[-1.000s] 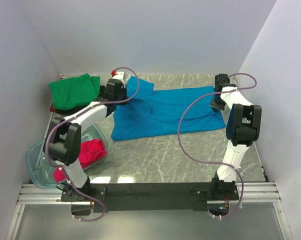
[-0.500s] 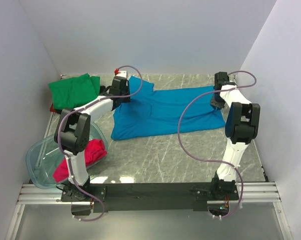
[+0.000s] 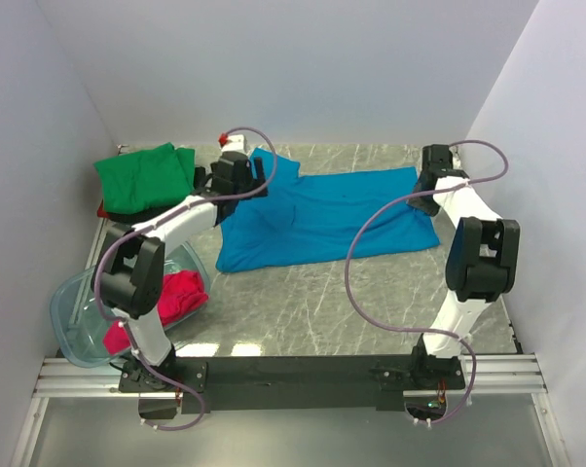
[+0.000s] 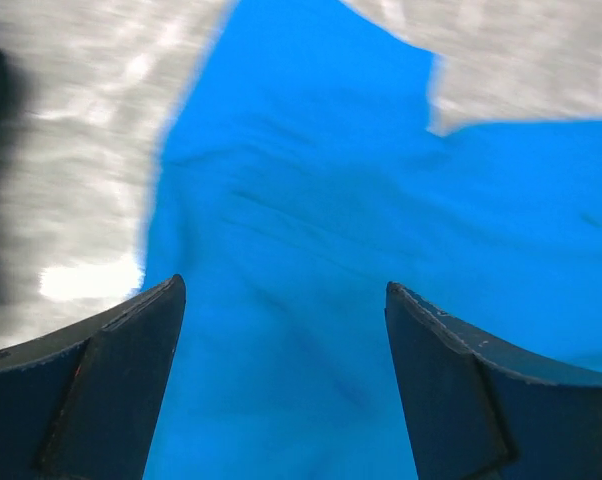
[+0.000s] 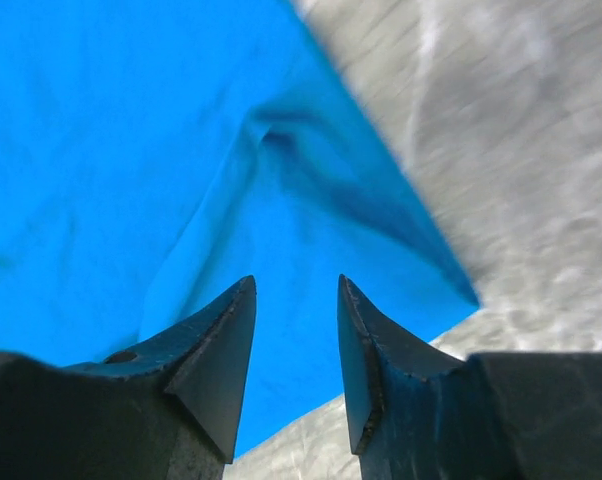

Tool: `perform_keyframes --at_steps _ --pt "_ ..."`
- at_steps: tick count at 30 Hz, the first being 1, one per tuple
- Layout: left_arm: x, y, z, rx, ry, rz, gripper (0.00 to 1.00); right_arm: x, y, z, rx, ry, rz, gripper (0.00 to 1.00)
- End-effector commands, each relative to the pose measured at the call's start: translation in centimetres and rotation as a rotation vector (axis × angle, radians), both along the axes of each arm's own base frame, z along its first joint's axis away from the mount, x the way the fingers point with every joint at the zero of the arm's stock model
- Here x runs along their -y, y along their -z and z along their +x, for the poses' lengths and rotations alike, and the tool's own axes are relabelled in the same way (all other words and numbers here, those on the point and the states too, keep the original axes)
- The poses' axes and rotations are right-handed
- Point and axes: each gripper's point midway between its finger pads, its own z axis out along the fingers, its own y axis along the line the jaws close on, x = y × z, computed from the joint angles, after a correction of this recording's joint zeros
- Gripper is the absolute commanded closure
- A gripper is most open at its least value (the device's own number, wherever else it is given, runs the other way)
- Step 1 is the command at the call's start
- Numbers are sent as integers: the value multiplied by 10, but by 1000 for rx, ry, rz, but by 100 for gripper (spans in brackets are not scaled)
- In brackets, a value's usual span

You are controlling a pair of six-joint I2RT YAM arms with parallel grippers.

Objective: Fold and stack the t-shirts
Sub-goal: Fold the tshirt

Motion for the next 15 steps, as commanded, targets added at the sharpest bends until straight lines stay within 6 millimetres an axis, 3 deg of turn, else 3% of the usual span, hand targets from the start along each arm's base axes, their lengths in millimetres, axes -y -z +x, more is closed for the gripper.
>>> perform_keyframes --at_steps 1,6,11,15 --pt "46 -25 -20 64 118 -144 14 -31 17 4 -27 -117 84 55" --pt "77 -2 -45 14 231 -220 13 -38 36 10 -92 -135 100 56" --pt "72 41 -51 -70 210 -209 12 -28 45 22 -109 -96 74 56" --pt "62 64 -53 -110 187 -213 12 -4 49 28 -131 -26 39 55"
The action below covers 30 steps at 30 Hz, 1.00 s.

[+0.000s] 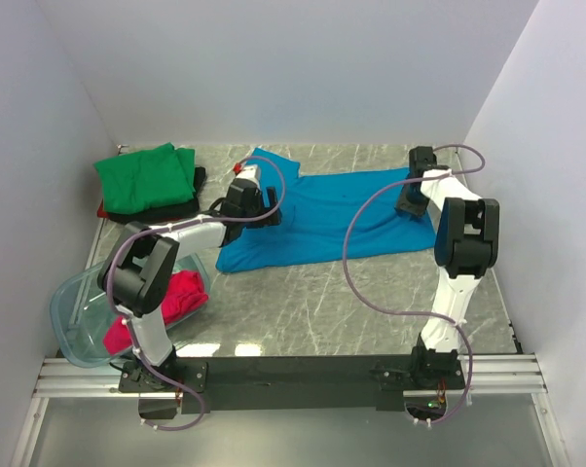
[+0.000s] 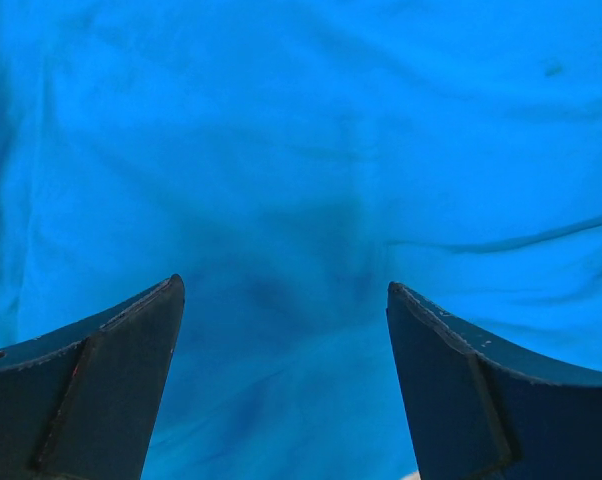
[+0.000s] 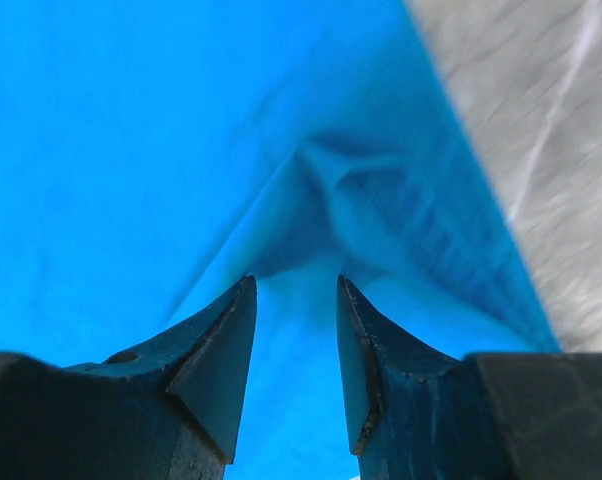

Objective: Fold and stack the t-shirts
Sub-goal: Fold the tshirt

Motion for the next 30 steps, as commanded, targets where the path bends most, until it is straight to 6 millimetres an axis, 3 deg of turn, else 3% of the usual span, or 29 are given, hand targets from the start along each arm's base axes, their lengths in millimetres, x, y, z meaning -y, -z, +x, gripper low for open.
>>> perform_keyframes --at_steps 1,5,10,16,20,24,30 --pt "-4 10 2 -12 -16 -46 12 37 -13 14 23 94 -56 55" --pt "-9 14 -1 -15 -24 -38 12 64 -9 7 16 152 -71 54" --pt "-14 15 -3 -14 -32 -30 12 78 -11 0 14 181 -87 54" --pt "-15 -9 1 36 -33 -39 12 64 -43 0 120 149 -67 54" --pt "-16 -24 -1 71 -31 -61 12 43 -55 -8 147 95 -35 53" --pt "-8 -20 -9 64 0 -109 11 15 -42 -21 151 37 48 53" --pt "4 7 -16 10 43 -156 12 -4 -7 -29 89 -7 113 53"
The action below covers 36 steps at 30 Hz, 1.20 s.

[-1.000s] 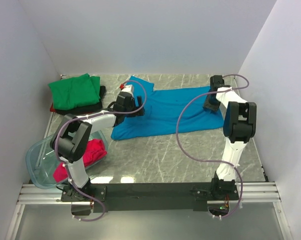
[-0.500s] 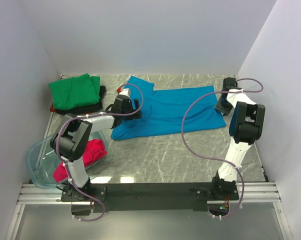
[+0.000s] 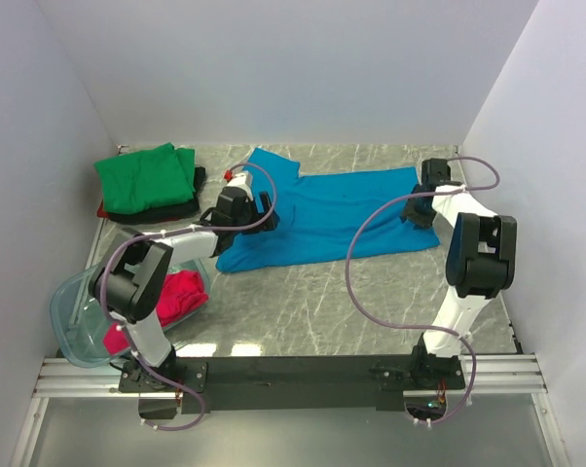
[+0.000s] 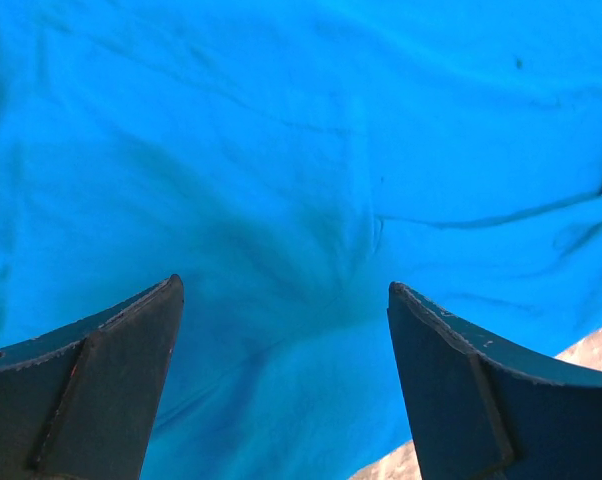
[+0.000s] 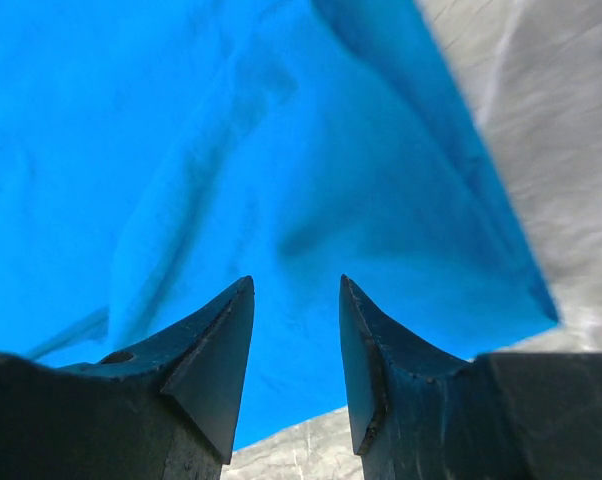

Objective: Fold and stack the t-shirts
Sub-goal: Fold the tshirt

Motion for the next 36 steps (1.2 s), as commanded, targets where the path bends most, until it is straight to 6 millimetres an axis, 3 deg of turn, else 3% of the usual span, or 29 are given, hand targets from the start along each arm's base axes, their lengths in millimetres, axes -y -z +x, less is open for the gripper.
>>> perform_keyframes --at_steps 1,7,11,12,15,22,31,36 --pt "13 7 -2 -10 39 -69 12 -11 16 2 -4 -35 39 53" --pt "6 27 -16 -62 24 -59 12 -10 42 -21 -109 -26 38 56" --pt "1 30 -29 -75 16 -69 12 -13 36 -37 -150 -32 44 57" --pt "0 30 -33 -77 20 -75 12 -12 34 -39 -162 -45 36 64" --pt "-3 29 -39 -75 18 -79 12 -12 34 -52 -188 -43 35 68" --pt "-6 19 -52 -63 26 -101 11 -18 34 -79 -207 -47 55 66" --pt "-17 21 -69 -74 6 -106 11 -46 34 -125 -197 -61 188 66" --pt "-25 28 -88 -96 -15 -126 12 -40 38 -147 -223 -12 152 66"
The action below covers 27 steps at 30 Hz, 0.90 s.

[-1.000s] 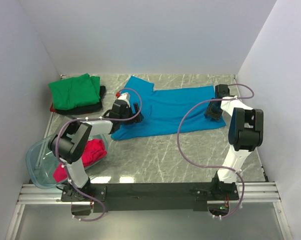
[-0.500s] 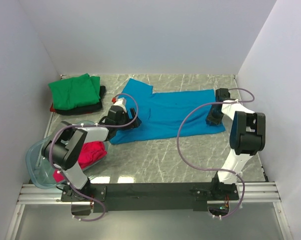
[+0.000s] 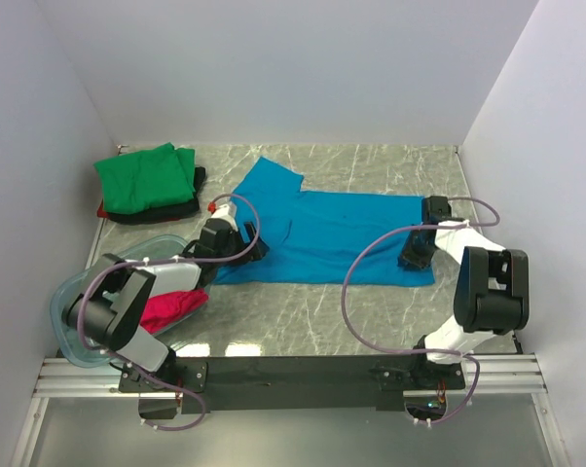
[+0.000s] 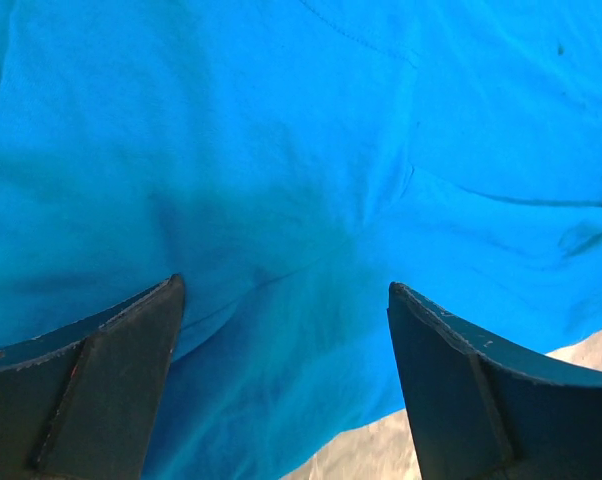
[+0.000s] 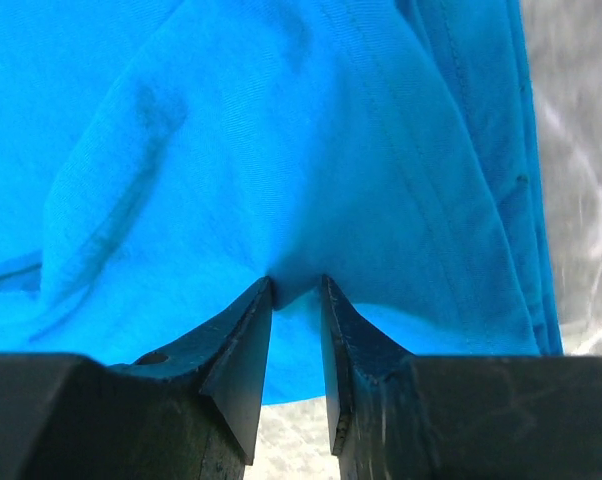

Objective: Fold and stack the t-shirts
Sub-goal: Fold the tshirt

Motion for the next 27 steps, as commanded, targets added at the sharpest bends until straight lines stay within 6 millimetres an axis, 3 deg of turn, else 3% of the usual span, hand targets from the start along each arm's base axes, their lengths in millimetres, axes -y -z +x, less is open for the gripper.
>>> perform_keyframes --at_steps 1,9,16,19,20,22,23,25,26,27 --pt "-4 -5 -12 3 -19 -39 11 -3 5 -28 -67 33 2 66" --pt "-17 9 -39 -31 -37 -41 11 12 -8 -43 -38 112 -80 64" --pt "-27 8 -58 -32 -58 -24 11 14 -12 -47 -26 139 -93 63" --pt "-30 -11 -58 -3 -54 -16 11 12 -15 -44 -6 131 -82 63" --pt "-33 -37 -45 66 -93 -18 11 11 -20 -41 16 126 -76 63" --pt "-38 -55 -42 92 -105 13 9 10 -27 -37 47 117 -71 63" --pt "-36 -87 -31 156 -114 -8 9 9 -38 -31 82 104 -69 63" --pt "-41 -106 -24 191 -133 27 7 8 -49 -25 115 93 -63 63" --pt "-45 -128 -11 245 -168 45 6 9 -62 -17 151 87 -68 63" --pt "-47 -136 -4 263 -184 62 5 5 -69 -13 173 74 -43 63"
